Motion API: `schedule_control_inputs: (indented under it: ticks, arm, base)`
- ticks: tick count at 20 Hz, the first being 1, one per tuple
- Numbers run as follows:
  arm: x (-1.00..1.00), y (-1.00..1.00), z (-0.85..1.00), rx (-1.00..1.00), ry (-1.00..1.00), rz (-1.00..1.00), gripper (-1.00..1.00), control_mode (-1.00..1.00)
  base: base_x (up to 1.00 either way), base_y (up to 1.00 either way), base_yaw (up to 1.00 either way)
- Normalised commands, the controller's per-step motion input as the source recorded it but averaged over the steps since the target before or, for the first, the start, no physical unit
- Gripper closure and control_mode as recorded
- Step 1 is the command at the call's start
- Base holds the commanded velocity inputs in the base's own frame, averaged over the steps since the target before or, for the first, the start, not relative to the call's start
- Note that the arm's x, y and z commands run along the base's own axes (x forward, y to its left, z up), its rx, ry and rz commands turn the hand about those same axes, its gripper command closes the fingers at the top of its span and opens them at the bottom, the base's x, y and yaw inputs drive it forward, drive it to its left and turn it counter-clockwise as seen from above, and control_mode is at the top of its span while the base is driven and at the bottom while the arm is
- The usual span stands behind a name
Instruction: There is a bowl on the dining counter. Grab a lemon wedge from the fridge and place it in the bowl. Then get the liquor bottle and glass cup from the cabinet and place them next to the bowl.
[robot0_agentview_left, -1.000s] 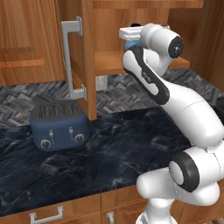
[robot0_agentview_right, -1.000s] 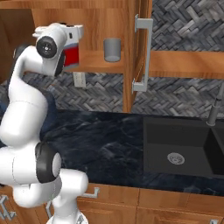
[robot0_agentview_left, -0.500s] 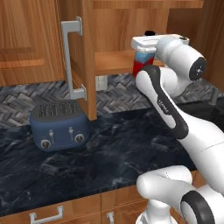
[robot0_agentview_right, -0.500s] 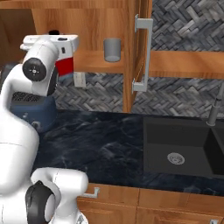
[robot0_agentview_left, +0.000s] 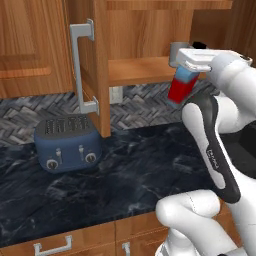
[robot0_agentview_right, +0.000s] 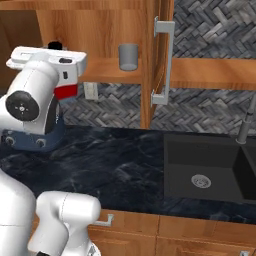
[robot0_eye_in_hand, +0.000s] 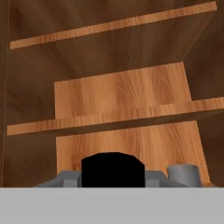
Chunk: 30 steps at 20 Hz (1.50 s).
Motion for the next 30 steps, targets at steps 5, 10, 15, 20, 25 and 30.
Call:
schedule_control_inputs:
  ticks: [5, 10, 15, 20, 25, 30]
  arm:
    - [-0.98, -0.29, 0.21, 0.07, 0.00, -0.01, 1.00, -1.00]
    - [-0.85, -0.11, 0.02, 0.04, 0.00, -0.01, 1.00, -1.00]
    - [0.00, 0.00, 0.00, 0.00, 0.00, 0.00, 1.00, 1.00]
    - [0.00, 0.00, 0.00, 0.00, 0.00, 0.00, 1.00, 1.00]
    - [0.00, 0.00, 0.00, 0.00, 0.00, 0.00, 1.00, 1.00]
    - [0.00, 0.00, 0.00, 0.00, 0.00, 0.00, 1.00, 1.00]
  base:
    - [0.00, 0.00, 0.00]
    - [0.00, 0.00, 0.00]
    - [-0.85, 0.07, -0.03]
    - [-0.98, 0.21, -0.04]
    - [-0.96, 0.37, -0.05]
    - [-0.99, 0.35, -0.04]
